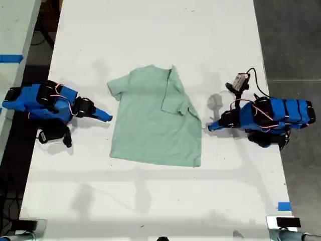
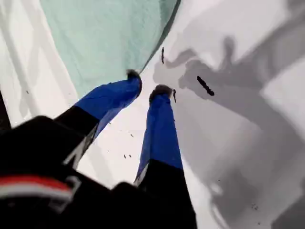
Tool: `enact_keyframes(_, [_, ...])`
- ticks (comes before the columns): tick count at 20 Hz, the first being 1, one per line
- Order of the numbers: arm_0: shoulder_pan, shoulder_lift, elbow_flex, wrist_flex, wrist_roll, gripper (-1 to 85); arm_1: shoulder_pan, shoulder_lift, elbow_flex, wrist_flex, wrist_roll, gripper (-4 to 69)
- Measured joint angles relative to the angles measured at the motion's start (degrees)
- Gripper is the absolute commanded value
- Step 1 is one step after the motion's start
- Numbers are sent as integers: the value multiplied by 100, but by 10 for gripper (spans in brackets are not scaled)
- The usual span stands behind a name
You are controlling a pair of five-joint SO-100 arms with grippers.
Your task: Fold t shirt
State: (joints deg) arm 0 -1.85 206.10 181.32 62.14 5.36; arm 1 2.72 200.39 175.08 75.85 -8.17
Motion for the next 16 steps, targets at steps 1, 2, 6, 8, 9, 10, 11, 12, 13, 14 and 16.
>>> enact_keyframes(1, [0, 9, 0, -18, -9, 52, 0, 0, 0, 0, 0, 32])
enact_keyframes(2, [-202, 18, 97, -114, -264, 21, 0, 0, 0, 0, 0, 32])
enact_keyframes(6, [-756, 44, 229, -149, -1046, -1, 9, 0, 0, 0, 0, 28])
enact_keyframes(8, [-773, 44, 229, -149, -1055, -1, 18, 0, 0, 0, 0, 29])
enact_keyframes(9, [-773, 44, 229, -158, -1090, -1, 35, 0, 0, 0, 0, 29])
enact_keyframes(10, [-773, 44, 246, -158, -1099, -1, 35, 0, 0, 0, 0, 29])
enact_keyframes(11, [-773, 44, 272, -176, -1099, -1, 53, 0, 0, 0, 0, 29])
enact_keyframes(12, [-773, 44, 281, -272, -1099, -1, 44, 0, 0, 0, 0, 29])
enact_keyframes(13, [-747, 44, 290, -316, -1099, -1, 44, 0, 0, 0, 0, 29])
enact_keyframes(14, [-677, 44, 290, -369, -1090, -1, 44, 0, 0, 0, 0, 29])
enact_keyframes(16, [-721, -123, 9, -404, -729, -1, 44, 0, 0, 0, 0, 29])
